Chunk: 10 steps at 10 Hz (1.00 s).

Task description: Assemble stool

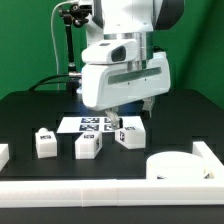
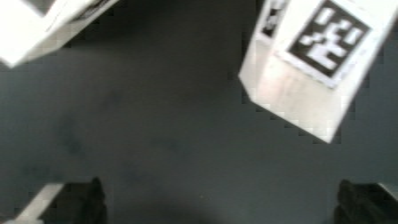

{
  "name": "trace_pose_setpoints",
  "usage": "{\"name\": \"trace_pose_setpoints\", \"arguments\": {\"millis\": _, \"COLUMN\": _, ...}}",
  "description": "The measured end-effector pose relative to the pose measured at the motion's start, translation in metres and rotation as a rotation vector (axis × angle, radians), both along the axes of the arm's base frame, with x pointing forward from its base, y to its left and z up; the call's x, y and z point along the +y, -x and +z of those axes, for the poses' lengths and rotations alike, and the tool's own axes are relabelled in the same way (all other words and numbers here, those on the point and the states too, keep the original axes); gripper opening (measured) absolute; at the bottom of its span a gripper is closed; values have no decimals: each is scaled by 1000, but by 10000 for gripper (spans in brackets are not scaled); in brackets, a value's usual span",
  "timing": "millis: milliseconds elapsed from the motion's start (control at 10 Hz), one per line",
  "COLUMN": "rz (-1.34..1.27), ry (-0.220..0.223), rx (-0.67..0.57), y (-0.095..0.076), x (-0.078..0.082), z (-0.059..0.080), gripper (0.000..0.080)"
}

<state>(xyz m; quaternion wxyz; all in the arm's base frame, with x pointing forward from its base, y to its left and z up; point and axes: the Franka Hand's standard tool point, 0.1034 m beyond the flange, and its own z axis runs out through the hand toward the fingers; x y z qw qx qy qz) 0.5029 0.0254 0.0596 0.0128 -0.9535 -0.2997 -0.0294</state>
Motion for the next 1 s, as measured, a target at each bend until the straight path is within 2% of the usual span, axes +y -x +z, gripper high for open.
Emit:
{"name": "trace_pose_setpoints", "arguments": {"millis": 600, "rz": -430, "ry": -57, "rx": 31, "y": 1, "x": 7, "z": -2, "gripper": 649}}
{"name": "trace_pose_setpoints", "arguments": {"millis": 700, "rz": -569, "ry": -60, "rx": 43, "y": 3, "x": 12, "z": -7, "gripper": 649}}
{"name": "trace_pose_setpoints", "arguments": {"millis": 800, "rz": -542, "ry": -52, "rx": 47, "y": 5, "x": 8, "z": -15, "gripper": 649}}
{"name": "trace_pose_setpoints", "arguments": {"millis": 900, "rz": -522, "ry": -43, "rx": 62, "y": 6, "x": 3, "z": -13, "gripper": 649}}
{"name": "trace_pose_setpoints", "arguments": {"millis": 1000, "rz": -522, "ry": -44, "rx": 59, "y": 5, "x": 3, "z": -13, "gripper": 649}}
